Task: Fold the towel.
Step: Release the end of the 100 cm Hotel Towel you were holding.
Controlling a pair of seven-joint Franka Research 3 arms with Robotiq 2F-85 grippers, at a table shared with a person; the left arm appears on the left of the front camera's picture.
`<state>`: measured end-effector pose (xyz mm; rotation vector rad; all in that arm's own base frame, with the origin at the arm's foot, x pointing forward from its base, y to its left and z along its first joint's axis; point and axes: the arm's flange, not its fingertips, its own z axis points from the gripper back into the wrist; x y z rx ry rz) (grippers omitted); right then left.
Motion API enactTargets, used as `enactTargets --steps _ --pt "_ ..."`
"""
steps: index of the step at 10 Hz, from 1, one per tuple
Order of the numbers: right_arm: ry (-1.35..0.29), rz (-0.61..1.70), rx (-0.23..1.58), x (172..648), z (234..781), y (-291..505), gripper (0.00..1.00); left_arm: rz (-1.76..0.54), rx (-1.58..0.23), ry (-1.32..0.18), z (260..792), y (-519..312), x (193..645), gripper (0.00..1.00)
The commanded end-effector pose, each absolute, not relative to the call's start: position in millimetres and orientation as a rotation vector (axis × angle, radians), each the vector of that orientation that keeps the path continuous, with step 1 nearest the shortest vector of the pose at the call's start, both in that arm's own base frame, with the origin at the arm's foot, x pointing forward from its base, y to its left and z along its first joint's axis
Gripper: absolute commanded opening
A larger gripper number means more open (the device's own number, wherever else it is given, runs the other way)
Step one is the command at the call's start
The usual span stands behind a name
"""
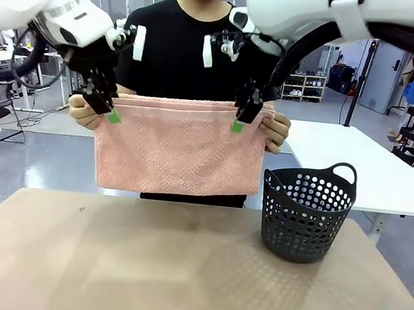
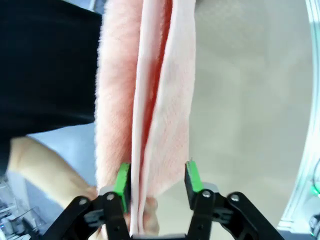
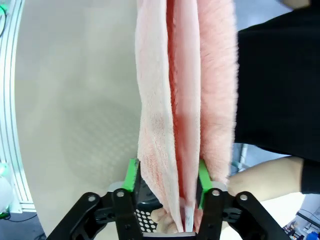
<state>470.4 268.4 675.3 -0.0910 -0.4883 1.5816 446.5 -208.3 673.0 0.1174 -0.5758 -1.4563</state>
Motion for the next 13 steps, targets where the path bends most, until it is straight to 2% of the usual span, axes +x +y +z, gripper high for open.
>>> enactTargets --steps 1,3,4,5,6,8,10,12,13 --pt "-0.602 1.574 -0.064 455 696 251 1.00 -1.402 0.153 -0.624 690 -198 426 1.00" --pt "-0.604 1.506 -0.006 440 710 228 1.00 -1.290 0.082 -0.614 711 -178 406 1.00" --pt "-0.570 1.396 0.002 430 720 208 0.97 -1.203 0.026 -0.587 719 -162 393 0.93" --pt "-0.546 1.245 0.067 419 730 185 1.00 -1.101 -0.005 -0.514 721 -145 381 1.00" --pt "-0.514 1.035 0.097 412 734 158 1.00 -0.985 0.062 -0.429 720 -126 371 1.00" --pt "-0.471 0.807 0.106 411 721 125 1.00 -0.788 -0.013 -0.427 714 -91 368 1.00" --pt "-0.481 0.746 0.152 408 713 115 1.00 -0.714 -0.090 -0.443 709 -75 370 1.00" --pt "-0.442 0.764 0.153 414 703 110 1.00 -0.752 -0.097 -0.471 705 -74 376 1.00" --pt "-0.443 0.758 0.139 414 714 104 1.00 -0.728 -0.071 -0.417 711 -65 373 1.00"
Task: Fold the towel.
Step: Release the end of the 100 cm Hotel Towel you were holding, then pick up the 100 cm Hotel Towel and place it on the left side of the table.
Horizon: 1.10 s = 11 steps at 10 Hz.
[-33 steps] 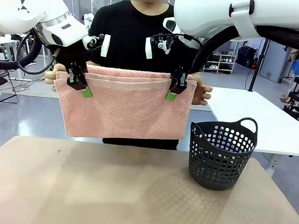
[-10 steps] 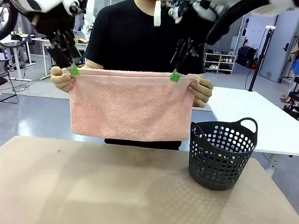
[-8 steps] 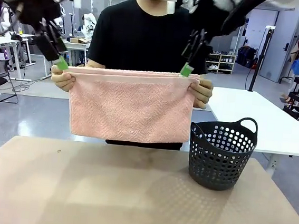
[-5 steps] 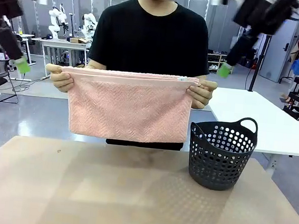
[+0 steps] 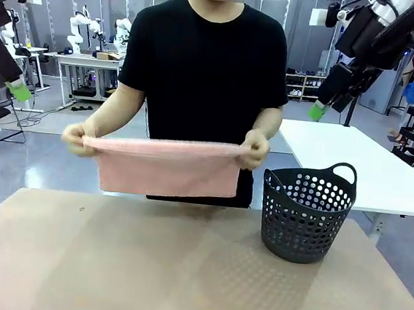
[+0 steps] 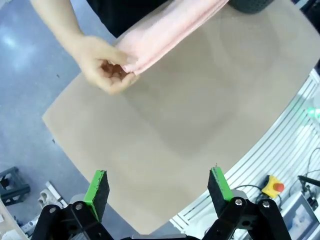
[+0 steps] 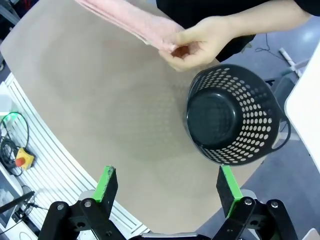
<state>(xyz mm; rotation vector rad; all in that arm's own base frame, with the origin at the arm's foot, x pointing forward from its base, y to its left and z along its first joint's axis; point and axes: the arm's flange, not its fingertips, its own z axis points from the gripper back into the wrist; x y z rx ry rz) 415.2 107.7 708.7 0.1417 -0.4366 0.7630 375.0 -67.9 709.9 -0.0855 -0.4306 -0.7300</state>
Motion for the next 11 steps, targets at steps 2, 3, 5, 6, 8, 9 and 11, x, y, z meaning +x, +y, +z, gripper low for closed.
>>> enactTargets --steps 2,3,5,6,8,9,11 --pt "-0.443 0.758 0.139 414.0 714.3 104.3 1.00 -0.728 -0.071 -0.417 710.8 -64.7 373.4 1.00" --pt "-0.443 0.758 0.139 414.0 714.3 104.3 1.00 -0.728 -0.071 -0.417 710.8 -64.7 373.4 1.00" --pt "-0.443 0.758 0.139 414.0 714.3 104.3 1.00 -0.728 -0.071 -0.417 710.8 -64.7 373.4 1.00" --pt "-0.443 0.758 0.139 414.0 714.3 104.3 1.00 -0.728 -0.071 -0.417 710.8 -64.7 373.4 1.00" --pt "-0.443 0.758 0.139 414.0 714.3 104.3 1.00 -0.728 -0.071 -0.417 710.8 -64.7 373.4 1.00" --pt "-0.443 0.758 0.139 414.0 714.3 104.3 1.00 -0.728 -0.071 -0.417 710.8 -64.7 373.4 1.00" --pt "-0.443 0.758 0.139 414.0 714.3 104.3 1.00 -0.728 -0.071 -0.417 710.8 -64.7 373.4 1.00"
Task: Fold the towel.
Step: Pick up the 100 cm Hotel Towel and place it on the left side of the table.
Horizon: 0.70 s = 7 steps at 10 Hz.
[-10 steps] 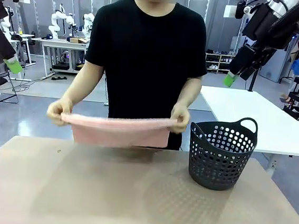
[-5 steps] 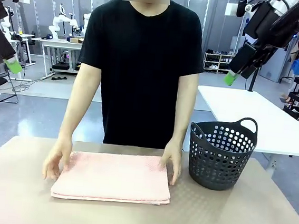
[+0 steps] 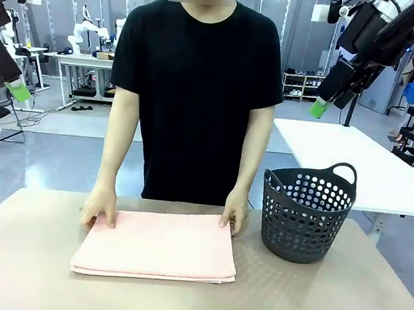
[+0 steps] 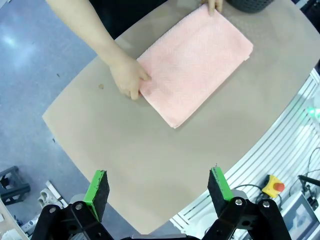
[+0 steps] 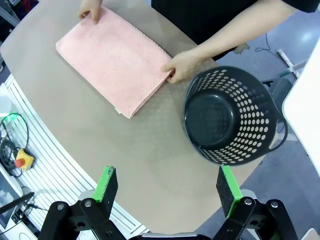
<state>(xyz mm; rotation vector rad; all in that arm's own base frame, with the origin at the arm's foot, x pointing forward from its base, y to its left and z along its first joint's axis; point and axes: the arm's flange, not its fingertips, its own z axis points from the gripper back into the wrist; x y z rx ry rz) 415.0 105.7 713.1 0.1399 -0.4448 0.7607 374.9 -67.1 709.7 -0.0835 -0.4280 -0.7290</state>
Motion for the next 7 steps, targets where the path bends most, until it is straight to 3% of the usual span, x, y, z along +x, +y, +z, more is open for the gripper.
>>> enactTargets --steps 1,7 --pt "-0.443 0.758 0.139 414.0 714.3 104.3 1.00 -0.728 -0.071 -0.417 710.8 -64.7 373.4 1.00" --pt "-0.443 0.758 0.139 414.0 714.3 104.3 1.00 -0.728 -0.071 -0.417 710.8 -64.7 373.4 1.00"
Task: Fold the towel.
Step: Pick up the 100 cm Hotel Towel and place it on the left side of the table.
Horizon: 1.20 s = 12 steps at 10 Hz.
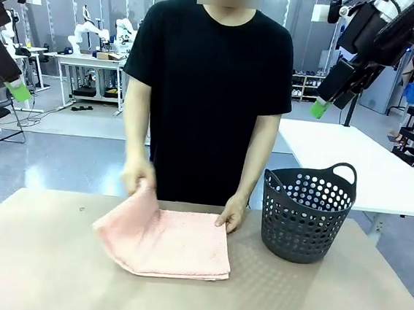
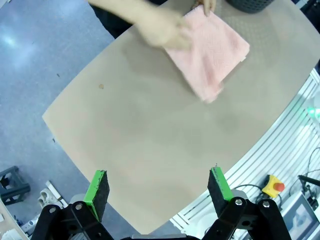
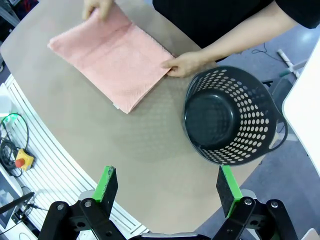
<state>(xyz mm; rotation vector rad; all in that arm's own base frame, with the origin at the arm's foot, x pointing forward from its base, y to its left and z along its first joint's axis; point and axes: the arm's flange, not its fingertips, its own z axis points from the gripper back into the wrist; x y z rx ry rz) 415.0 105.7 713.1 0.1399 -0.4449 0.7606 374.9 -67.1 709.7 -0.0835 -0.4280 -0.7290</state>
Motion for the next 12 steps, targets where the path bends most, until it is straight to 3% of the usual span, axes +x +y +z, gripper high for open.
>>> enactTargets --steps 1,12 --pt "-0.443 0.758 0.139 414.0 714.3 104.3 1.00 -0.728 -0.071 -0.417 710.8 -64.7 373.4 1.00" --pt "-0.443 0.758 0.139 414.0 714.3 104.3 1.00 -0.728 -0.071 -0.417 710.8 -64.7 373.4 1.00"
